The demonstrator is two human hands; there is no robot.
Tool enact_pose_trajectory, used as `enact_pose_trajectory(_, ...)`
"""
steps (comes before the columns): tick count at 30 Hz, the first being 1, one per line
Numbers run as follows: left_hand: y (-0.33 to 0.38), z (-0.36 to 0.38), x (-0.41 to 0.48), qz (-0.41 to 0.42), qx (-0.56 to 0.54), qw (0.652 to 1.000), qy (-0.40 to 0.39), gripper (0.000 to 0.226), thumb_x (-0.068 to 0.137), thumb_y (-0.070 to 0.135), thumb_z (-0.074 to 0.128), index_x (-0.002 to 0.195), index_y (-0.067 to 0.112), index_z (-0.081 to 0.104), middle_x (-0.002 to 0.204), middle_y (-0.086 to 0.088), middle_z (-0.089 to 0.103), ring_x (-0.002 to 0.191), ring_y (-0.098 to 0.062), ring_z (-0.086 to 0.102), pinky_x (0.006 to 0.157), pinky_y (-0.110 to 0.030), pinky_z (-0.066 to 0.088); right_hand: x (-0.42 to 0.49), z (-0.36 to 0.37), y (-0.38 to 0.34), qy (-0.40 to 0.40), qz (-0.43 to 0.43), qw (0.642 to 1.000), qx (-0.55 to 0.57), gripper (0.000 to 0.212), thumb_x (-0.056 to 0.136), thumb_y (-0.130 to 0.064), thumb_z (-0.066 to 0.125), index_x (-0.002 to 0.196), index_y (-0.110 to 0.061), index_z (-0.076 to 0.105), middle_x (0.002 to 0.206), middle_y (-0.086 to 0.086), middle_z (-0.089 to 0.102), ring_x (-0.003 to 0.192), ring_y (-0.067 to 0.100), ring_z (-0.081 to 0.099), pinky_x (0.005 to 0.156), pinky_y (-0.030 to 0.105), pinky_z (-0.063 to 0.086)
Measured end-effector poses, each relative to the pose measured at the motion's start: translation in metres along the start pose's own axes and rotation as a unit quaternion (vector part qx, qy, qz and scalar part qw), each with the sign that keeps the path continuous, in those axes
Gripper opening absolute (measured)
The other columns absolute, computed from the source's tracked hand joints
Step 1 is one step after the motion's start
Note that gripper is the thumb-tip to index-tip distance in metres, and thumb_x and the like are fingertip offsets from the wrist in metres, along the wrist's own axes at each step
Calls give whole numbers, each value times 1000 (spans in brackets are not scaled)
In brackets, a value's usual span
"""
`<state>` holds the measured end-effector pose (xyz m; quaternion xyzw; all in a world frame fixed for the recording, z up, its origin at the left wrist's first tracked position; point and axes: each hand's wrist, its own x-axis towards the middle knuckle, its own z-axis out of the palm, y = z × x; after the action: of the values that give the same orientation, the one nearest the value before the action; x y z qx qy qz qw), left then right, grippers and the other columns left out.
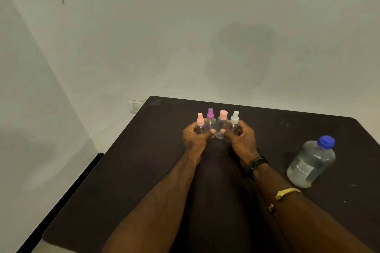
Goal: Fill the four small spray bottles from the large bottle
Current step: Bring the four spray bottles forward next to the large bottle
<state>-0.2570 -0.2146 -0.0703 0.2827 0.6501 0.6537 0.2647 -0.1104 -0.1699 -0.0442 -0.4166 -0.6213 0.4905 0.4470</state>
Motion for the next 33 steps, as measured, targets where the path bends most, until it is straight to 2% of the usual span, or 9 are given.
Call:
enact_pose_trajectory(5,7,-6,-27,9,9,1000,-4,37,70,11,91,104,17,76,96,1,76,94,-25,73,83,-43,62,-26,-10,-4,11,-19,999,-24,29,84,-18,81,110,-17,67,102,-2,70,94,15,65,82,32,55)
enact_pose_trajectory(9,10,-12,-47,16,15,1000,-6,36,71,11,90,103,19,76,95,3,75,95,-24,73,83,-39,62,-42,-15,-5,20,-26,998,-50,30,84,-19,80,110,-18,65,104,-4,69,95,8,64,81,27,52)
enact_pose_trajectory(11,7,-14,-57,26,35,999,-9,41,71,13,91,109,16,76,99,2,75,95,-22,72,85,-38,61,-48,-17,-6,32,-34,996,-78,30,84,-18,80,109,-18,64,103,-3,67,93,11,63,79,24,50)
enact_pose_trajectory(16,-4,-20,-72,34,122,992,-14,61,67,31,92,121,14,71,112,-3,75,100,-21,71,90,-43,60,-57,-23,-2,50,-34,988,-141,32,84,-20,80,110,-18,62,103,-3,64,96,17,61,84,31,51)
enact_pose_trajectory(21,-1,-19,-81,39,120,992,-12,53,71,25,91,119,15,72,109,-2,75,99,-20,70,90,-40,59,-63,-28,4,57,-17,985,-159,37,85,-19,80,117,-14,63,105,-5,62,99,15,59,89,32,50)
enact_pose_trajectory(28,-4,-19,-84,36,150,988,-30,54,70,27,92,118,14,72,108,-2,75,97,-19,71,89,-40,59,-69,-32,13,58,0,985,-165,34,83,-19,81,111,-19,61,102,-7,61,97,14,59,90,36,52)
enact_pose_trajectory(33,-2,-20,-87,40,144,988,-31,51,71,25,91,117,14,72,106,-1,75,96,-18,70,90,-39,59,-68,-33,10,51,9,984,-173,38,83,-20,81,115,-16,62,104,-5,62,98,14,58,90,35,51)
